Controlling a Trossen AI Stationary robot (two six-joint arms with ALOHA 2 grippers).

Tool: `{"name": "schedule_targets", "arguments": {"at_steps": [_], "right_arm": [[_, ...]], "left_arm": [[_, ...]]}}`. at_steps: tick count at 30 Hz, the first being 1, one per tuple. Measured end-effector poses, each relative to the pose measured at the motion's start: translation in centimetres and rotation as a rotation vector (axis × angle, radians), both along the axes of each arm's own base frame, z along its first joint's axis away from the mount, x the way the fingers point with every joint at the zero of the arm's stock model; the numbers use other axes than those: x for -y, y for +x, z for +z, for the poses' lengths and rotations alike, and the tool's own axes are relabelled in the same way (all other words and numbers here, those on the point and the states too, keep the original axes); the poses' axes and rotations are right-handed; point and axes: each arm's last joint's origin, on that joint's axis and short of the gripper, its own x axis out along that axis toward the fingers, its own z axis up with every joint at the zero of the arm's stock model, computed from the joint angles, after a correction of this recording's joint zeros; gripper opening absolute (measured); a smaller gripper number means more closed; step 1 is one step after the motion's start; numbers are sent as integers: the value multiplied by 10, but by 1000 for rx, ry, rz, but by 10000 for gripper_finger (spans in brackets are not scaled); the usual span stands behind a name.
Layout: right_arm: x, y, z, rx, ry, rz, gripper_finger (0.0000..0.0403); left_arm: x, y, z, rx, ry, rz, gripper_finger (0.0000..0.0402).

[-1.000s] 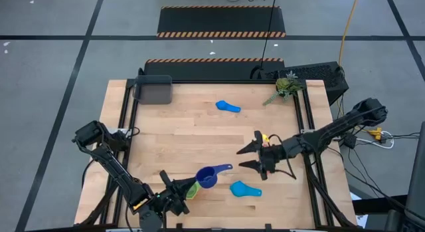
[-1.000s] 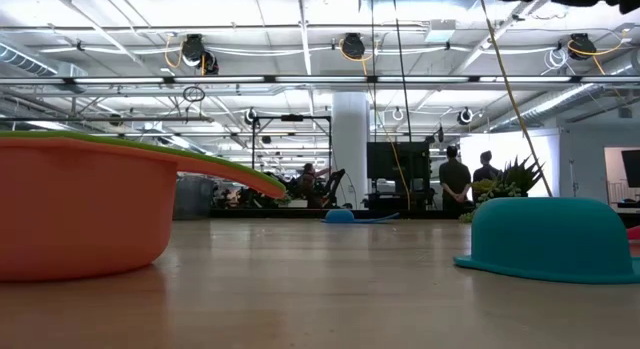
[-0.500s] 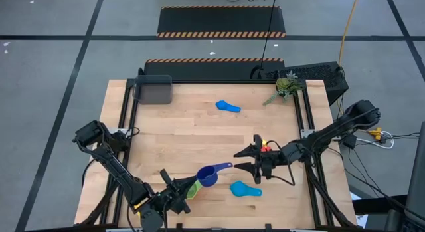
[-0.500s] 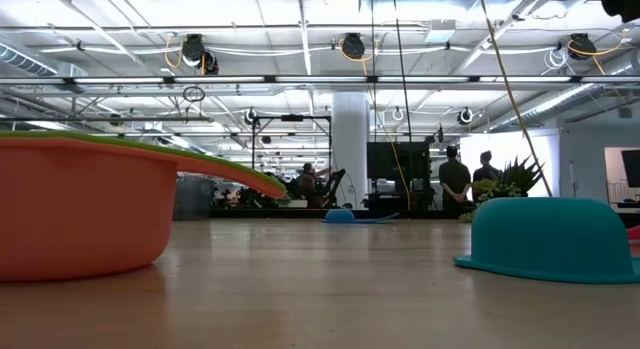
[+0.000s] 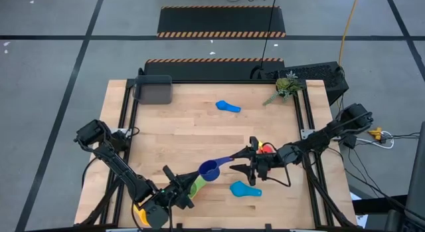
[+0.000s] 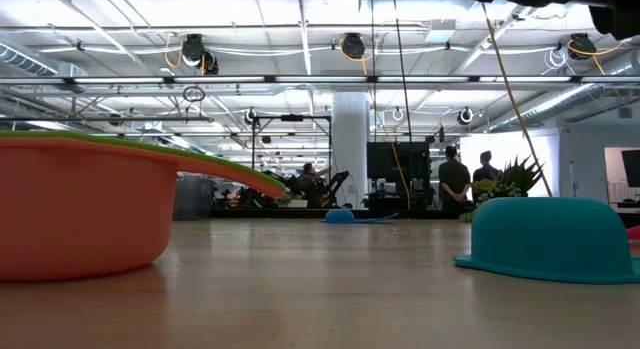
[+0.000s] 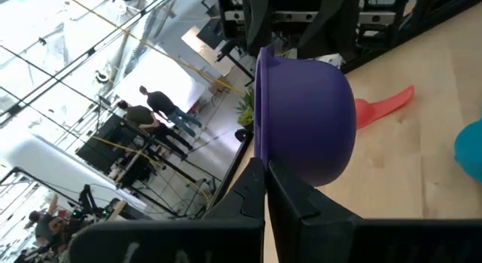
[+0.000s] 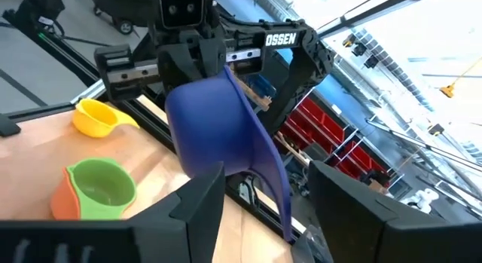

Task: Nest measuring cups in basket
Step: Stack the purple measuring cup on top of the green measuring cup

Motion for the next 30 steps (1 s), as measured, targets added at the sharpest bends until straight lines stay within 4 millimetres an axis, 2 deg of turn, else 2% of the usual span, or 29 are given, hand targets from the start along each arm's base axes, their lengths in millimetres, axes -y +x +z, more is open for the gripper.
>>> {"name": "schedule_targets", "arguments": {"at_steps": [22, 26, 30], "right_arm": [[3, 3, -3, -12, 44, -3, 5], [3, 3, -3, -11, 43, -4, 5], [3, 3, -3, -11, 39, -4, 2]], "left_arm": [[0, 1, 0, -4, -12, -25, 3], [0, 2, 0, -4, -30, -43, 26], [1, 2, 1, 12, -44, -42, 73]]}}
